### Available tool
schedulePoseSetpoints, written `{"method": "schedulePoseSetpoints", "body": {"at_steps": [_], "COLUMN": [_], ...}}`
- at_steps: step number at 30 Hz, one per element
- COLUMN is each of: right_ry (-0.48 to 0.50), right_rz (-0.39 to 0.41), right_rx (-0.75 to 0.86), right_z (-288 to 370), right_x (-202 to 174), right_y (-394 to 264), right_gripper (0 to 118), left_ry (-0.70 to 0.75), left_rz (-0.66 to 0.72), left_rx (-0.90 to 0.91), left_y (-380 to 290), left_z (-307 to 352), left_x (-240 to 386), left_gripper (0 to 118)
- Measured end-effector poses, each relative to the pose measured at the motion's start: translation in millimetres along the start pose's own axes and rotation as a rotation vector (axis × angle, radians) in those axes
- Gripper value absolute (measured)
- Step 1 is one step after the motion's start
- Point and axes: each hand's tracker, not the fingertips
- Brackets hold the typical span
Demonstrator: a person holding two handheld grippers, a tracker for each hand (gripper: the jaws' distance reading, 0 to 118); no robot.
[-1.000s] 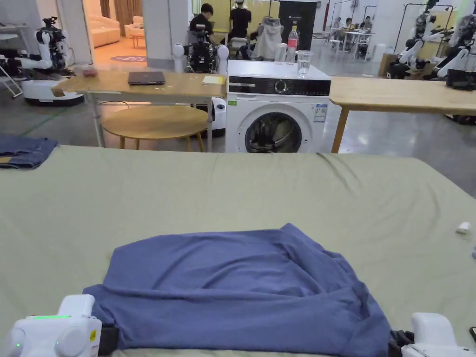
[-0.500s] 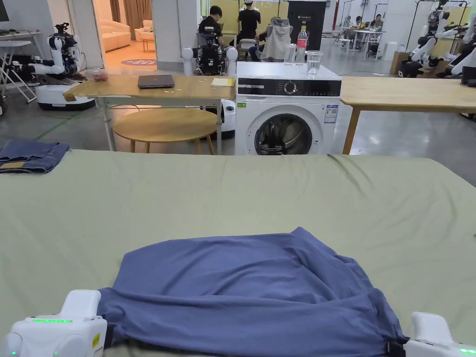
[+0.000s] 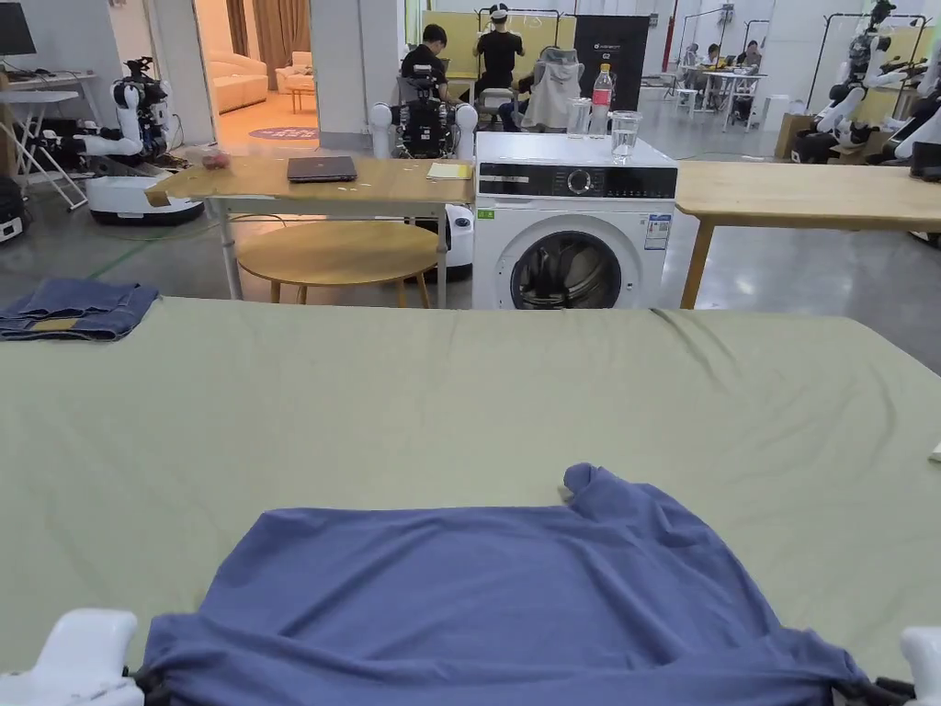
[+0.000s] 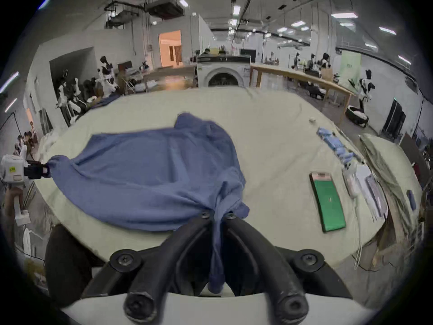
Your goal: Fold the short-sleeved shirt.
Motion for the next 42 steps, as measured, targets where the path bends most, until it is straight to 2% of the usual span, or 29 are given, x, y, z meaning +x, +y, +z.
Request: {"method": "schedulePoseSetpoints", "body": {"at_steps": [2,4,5,6,8,9,13,15,16,17,18,19,21,24,34,35,37,38,42], "right_ry": [0.002,0.012,0.008,0.002,0.026,0.075,0.061,0.081,0.096,0.103,0.106,0.087,0.047,0.116,0.075,0.073,0.065,0.058,0.036], "right_rz": [-0.042,-0.084,-0.076,-0.068,-0.071,-0.079,-0.01,-0.001,0.004,0.015,0.032,0.056,0.077,0.085,0.108,0.105,0.105,0.11,0.104], "right_rx": [-0.067,-0.102,-0.105,-0.11,-0.099,-0.073,0.096,0.179,0.209,0.231,0.235,0.25,0.298,0.26,0.185,0.174,0.156,0.146,0.056], "right_z": [-20.7,-33.9,-37.6,-37.0,-27.7,-21.3,-11.8,-13.4,-14.4,-15.8,-17.5,-18.1,-18.2,-13.7,-74.3,-80.4,-96.9,-104.9,-143.2], "right_x": [2.6,6.7,6.8,5.9,3.8,-1.8,-36.2,-56.2,-65.6,-76.2,-85.5,-94.1,-107.7,-110.3,-86.2,-81.8,-75.3,-70.7,-46.9], "right_y": [-19.4,-33.2,-35.1,-34.7,-25.3,-16.5,25.3,43.7,51.4,56.6,61.5,65.3,67.3,76.6,90.5,94.9,99.8,103.9,121.7], "right_gripper": [3,4,16,40,105,113,112,112,107,81,39,0,0,0,0,0,0,0,0], "left_ry": [-0.023,-0.035,-0.025,-0.003,-0.004,0.002,0.024,-0.009,-0.026,-0.031,-0.039,-0.039,-0.047,-0.046,0.041,0.075,0.061,0.061,0.043], "left_rz": [0.085,0.102,0.091,0.079,0.089,0.107,0.097,0.096,0.085,0.074,0.047,0.033,0.025,0.011,-0.018,-0.037,-0.02,-0.009,0.036], "left_rx": [-0.028,-0.043,-0.035,-0.019,0.054,0.093,0.237,0.225,0.221,0.228,0.238,0.236,0.214,0.182,0.077,0.076,0.04,0.008,-0.071], "left_y": [-18.3,-25.2,-26.1,-24.6,-14.0,-6.4,31.5,48.7,56.7,62.1,64.4,66.5,65.6,62.7,98.4,108.0,123.2,130.0,157.1], "left_z": [-10.6,-15.4,-11.3,-5.8,5.9,11.7,25.7,21.8,19.3,17.4,15.9,8.6,-2.2,-17.3,-106.9,-119.2,-148.6,-165.3,-223.7], "left_x": [-6.7,-8.1,-6.1,-5.2,-9.1,-9.4,7.1,21.4,30.8,40.1,48.5,51.8,58.1,57.0,27.6,25.0,16.4,12.5,3.8], "left_gripper": [2,3,18,40,102,110,109,109,105,83,47,3,0,0,0,24,104,117,116]}}
